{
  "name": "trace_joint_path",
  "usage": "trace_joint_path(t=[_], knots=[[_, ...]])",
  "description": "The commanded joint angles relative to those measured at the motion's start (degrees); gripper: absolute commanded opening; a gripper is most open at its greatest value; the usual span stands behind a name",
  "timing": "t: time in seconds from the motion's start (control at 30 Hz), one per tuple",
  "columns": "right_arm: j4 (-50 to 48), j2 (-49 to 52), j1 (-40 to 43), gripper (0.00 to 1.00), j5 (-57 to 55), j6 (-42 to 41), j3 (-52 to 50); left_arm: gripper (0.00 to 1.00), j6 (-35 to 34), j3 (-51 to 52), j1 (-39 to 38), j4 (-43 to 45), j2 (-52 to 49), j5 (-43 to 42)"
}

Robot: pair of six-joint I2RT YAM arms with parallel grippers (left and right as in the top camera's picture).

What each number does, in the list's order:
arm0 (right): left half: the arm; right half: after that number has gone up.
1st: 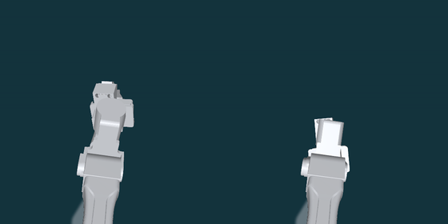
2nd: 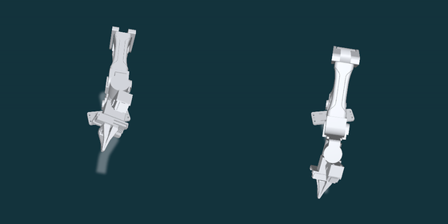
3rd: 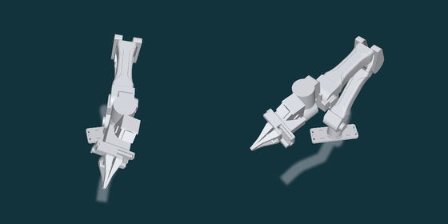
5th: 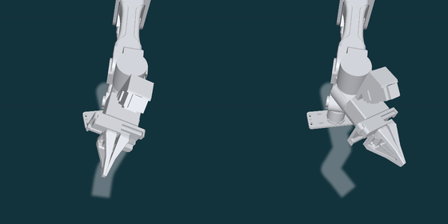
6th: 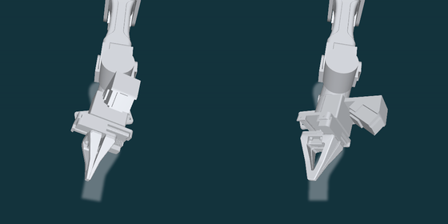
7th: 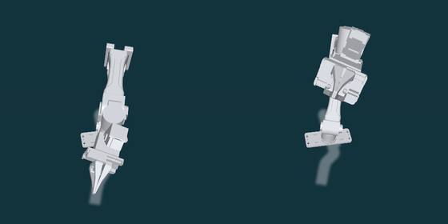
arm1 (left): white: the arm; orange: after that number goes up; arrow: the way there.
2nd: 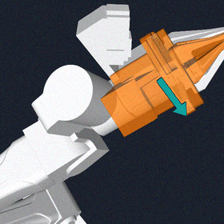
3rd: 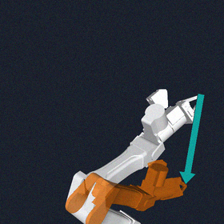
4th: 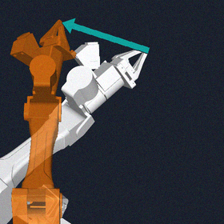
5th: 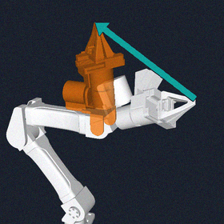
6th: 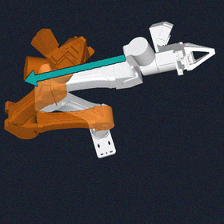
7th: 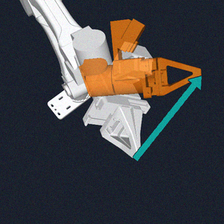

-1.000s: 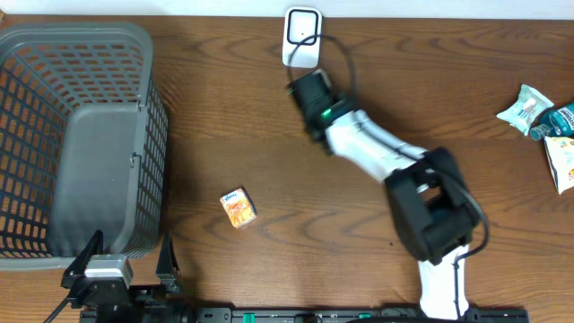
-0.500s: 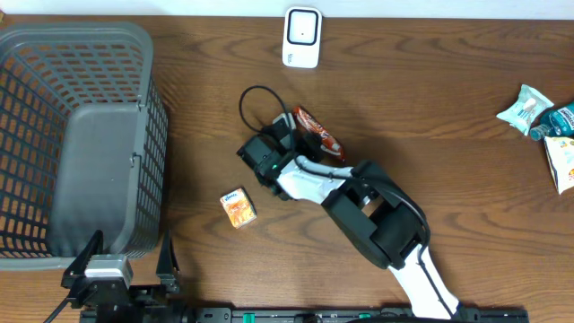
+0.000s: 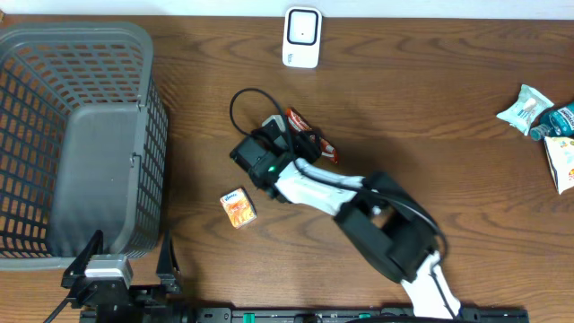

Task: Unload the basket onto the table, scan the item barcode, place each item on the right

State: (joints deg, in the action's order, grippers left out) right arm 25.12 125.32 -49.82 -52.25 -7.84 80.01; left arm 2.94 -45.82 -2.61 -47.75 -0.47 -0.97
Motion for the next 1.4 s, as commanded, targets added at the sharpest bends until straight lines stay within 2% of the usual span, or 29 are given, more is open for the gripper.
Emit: trace_joint_path(t=[0.0, 0.13, 0.27, 0.47, 0.7, 1.0, 1.07, 1.13, 1.2, 1.3, 1.37], knots=[[2.25, -9.49, 2.03, 0.68, 16.06, -0.22, -0.15, 0.98, -0.26, -0.24, 0.35, 0.17, 0.28, -0.09], [6.38, -16.57, 7.06, 0.86, 30.42, 4.52, -0.15, 0.98, -0.26, -0.24, 0.35, 0.17, 0.28, -0.11], [9.60, -18.25, 14.67, 0.87, 46.53, 11.43, -0.15, 0.98, -0.26, -0.24, 0.35, 0.17, 0.28, -0.11], [12.96, -14.86, 22.86, 0.85, 60.02, 14.73, -0.15, 0.98, -0.26, -0.24, 0.35, 0.17, 0.28, -0.09], [11.47, -11.37, 21.97, 0.93, 60.83, 18.23, -0.15, 0.98, -0.26, -0.24, 0.35, 0.17, 0.28, -0.11], [8.61, -3.39, 23.02, 0.84, 61.94, 18.16, -0.15, 0.98, -0.26, -0.24, 0.35, 0.17, 0.28, -0.11], [8.17, -2.47, 23.17, 0.80, 63.25, 18.18, -0.15, 0.98, -0.26, -0.24, 0.35, 0.17, 0.28, -0.11], [7.87, -2.23, 23.15, 0.73, 64.41, 18.21, -0.15, 0.98, -0.26, -0.24, 0.35, 0.17, 0.28, -0.09], [7.65, -2.16, 22.99, 0.60, 65.66, 18.21, -0.15, 0.98, -0.26, -0.24, 0.35, 0.17, 0.28, -0.11], [8.33, -2.16, 23.08, 0.33, 66.34, 18.21, -0.15, 0.98, -0.26, -0.24, 0.35, 0.17, 0.28, -0.09], [9.14, -2.16, 23.43, 0.18, 66.34, 18.21, -0.15, 0.98, -0.26, -0.24, 0.35, 0.17, 0.28, -0.11]])
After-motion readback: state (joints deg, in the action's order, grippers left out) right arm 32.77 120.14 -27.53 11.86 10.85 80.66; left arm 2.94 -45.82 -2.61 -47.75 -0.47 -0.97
